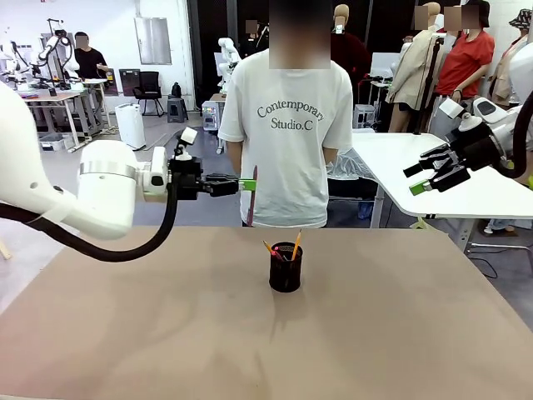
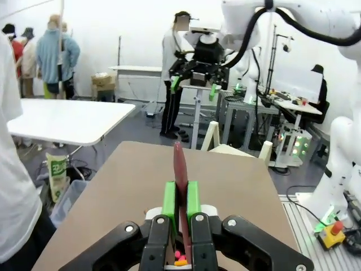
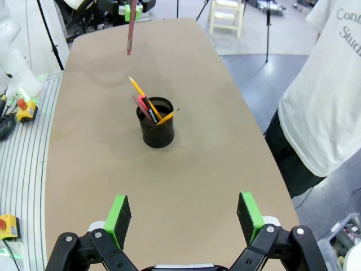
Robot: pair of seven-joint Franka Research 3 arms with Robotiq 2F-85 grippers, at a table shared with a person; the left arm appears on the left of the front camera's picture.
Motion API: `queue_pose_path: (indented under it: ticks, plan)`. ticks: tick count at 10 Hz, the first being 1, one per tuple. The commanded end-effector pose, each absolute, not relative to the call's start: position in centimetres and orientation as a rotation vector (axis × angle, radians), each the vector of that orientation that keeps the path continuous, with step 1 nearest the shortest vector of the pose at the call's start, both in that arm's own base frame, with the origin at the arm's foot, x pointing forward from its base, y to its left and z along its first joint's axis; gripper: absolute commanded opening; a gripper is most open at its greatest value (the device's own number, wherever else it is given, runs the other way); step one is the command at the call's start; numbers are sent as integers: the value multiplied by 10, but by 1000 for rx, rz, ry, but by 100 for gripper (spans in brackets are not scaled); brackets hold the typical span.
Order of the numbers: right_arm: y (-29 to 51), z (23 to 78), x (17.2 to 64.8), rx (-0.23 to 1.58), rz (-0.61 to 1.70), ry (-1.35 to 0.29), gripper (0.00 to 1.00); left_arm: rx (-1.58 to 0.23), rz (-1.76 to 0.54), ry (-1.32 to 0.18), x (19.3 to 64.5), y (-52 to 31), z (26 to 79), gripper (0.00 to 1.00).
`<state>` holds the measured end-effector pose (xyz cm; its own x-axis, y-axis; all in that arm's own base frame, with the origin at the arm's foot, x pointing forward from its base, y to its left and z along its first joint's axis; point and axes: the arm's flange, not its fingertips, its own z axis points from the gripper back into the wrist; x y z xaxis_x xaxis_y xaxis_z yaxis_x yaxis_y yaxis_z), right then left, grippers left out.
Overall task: Place the pens into the pen holder.
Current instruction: Pick up a writing instrument from the table and place it into the Pen holder.
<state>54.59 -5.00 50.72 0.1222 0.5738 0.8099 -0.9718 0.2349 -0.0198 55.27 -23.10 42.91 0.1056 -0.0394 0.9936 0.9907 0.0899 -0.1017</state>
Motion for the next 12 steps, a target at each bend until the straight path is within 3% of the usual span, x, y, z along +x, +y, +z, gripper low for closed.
queue_pose_path:
  ticks: [1,6,12]
  plan:
    - [-49,510,548,605,1238,-810,100,-1205,-1226,-1179,565,-245,420,0]
    - [-49,510,548,605,1238,-810,100,-1235,-1410,-1247,583,-289,400,0]
    - [-49,510,548,605,1238,-810,100,-1340,-1371,-1217,613,-319,371,0]
